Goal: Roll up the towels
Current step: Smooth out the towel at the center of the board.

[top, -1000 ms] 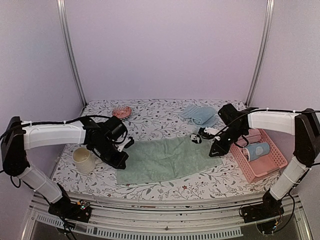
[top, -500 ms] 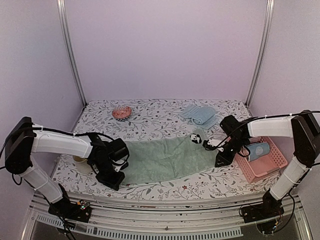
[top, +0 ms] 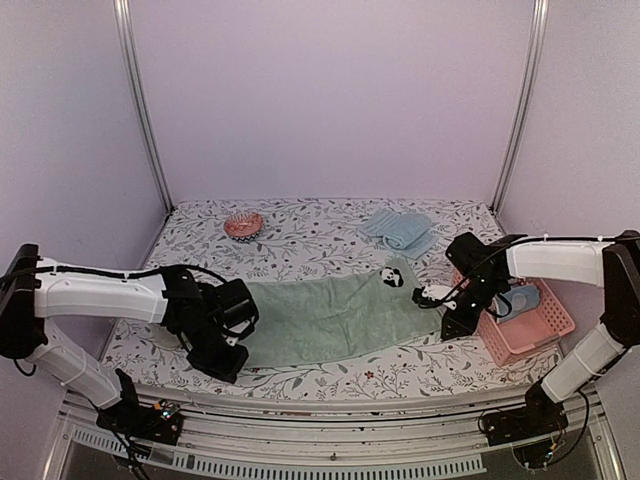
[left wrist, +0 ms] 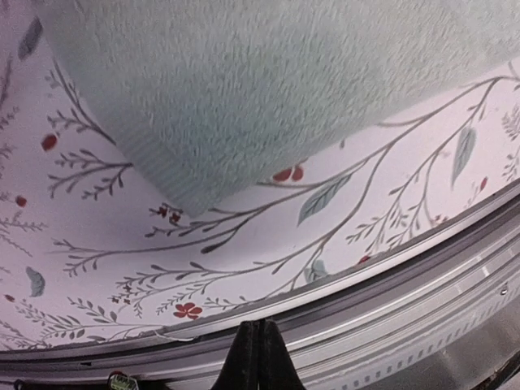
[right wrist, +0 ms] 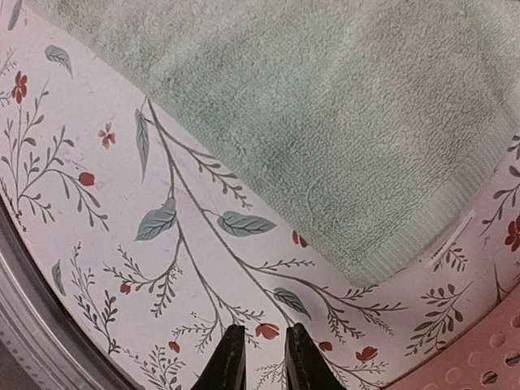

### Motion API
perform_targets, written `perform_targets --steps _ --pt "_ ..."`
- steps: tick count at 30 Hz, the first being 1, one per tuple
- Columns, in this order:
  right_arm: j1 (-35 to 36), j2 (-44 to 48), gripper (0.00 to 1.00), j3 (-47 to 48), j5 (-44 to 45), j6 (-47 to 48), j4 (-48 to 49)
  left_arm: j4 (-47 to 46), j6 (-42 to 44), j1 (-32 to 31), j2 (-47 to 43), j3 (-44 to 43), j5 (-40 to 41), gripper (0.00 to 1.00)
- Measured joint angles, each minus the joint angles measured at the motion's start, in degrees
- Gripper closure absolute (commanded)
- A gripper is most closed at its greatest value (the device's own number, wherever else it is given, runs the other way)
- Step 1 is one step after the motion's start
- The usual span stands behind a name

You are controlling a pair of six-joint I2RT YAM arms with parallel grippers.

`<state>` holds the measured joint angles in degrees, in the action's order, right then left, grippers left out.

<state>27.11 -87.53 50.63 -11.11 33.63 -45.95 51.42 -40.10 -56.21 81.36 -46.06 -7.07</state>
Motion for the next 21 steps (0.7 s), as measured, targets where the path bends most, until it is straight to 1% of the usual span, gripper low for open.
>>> perform_targets --steps 5,8,11,15,18,21 --pt "0.0 0.04 0.8 6.08 -1.7 0.24 -1.07 -0.35 1.79 2.47 4.13 -7.15 4.13 1.0" --pt "0.0 -0.96 0.8 8.2 -1.49 -0.24 0.59 -1.86 2.62 4.04 7.52 -8.37 5.92 1.0" --pt "0.0 -4.68 0.8 8.7 0.7 -1.55 3.19 -2.93 3.13 5.03 9.73 -8.37 7.17 0.97" --pt "0.0 -10.16 0.8 8.63 3.76 -3.32 5.68 -4.2 3.02 5.14 10.6 -6.71 7.8 0.97" --pt "0.0 -11.06 0.8 7.69 4.76 -3.41 6.8 -4.83 2.08 5.07 10.23 -2.99 7.58 0.96" --pt "0.02 -11.06 0.8 6.01 5.01 -3.39 6.8 -5.77 0.96 4.35 7.34 -0.24 6.69 0.96"
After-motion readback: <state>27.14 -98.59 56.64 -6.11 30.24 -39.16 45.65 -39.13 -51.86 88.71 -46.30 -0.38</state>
